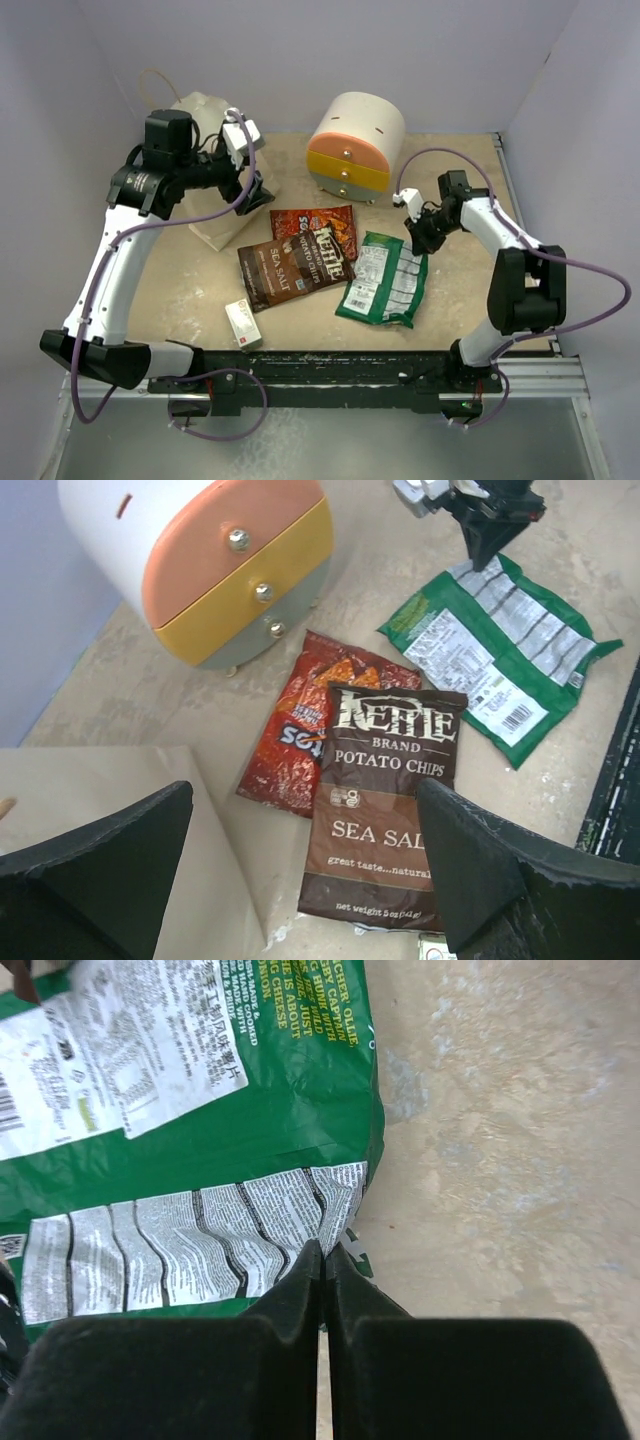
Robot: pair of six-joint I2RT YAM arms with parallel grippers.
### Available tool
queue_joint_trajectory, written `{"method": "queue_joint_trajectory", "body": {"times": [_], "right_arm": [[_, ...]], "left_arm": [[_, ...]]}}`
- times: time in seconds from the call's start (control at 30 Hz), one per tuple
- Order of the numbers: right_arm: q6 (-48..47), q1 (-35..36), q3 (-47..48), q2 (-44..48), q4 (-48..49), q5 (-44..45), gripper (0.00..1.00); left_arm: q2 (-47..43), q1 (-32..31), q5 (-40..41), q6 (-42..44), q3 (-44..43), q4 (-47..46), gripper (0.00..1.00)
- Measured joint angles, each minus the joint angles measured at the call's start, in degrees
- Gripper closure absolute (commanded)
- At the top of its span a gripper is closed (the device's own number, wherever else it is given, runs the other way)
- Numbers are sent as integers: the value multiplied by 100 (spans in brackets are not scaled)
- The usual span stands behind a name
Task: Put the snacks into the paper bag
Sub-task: Pick up the snack from the center of the board, then place the snack in the paper bag.
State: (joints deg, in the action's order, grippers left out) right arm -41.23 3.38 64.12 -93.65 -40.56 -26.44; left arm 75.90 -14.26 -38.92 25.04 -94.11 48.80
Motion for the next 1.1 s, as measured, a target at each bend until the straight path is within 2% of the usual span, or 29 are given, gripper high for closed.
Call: {"method": "queue_joint_trajectory", "body": {"times": [0.43, 0.83, 1.1], "right_arm": [[-389, 0, 1062, 1320, -804, 33, 100], [-170, 105, 1993, 2151, -713, -597, 100], [374, 439, 2258, 2494, -240, -1067, 100]], "left_arm": [[146, -468, -708, -256, 555, -658, 11], [664, -1311, -780, -686, 560, -1287, 10], [1228, -1379, -901, -1456, 369, -1864, 8]]}}
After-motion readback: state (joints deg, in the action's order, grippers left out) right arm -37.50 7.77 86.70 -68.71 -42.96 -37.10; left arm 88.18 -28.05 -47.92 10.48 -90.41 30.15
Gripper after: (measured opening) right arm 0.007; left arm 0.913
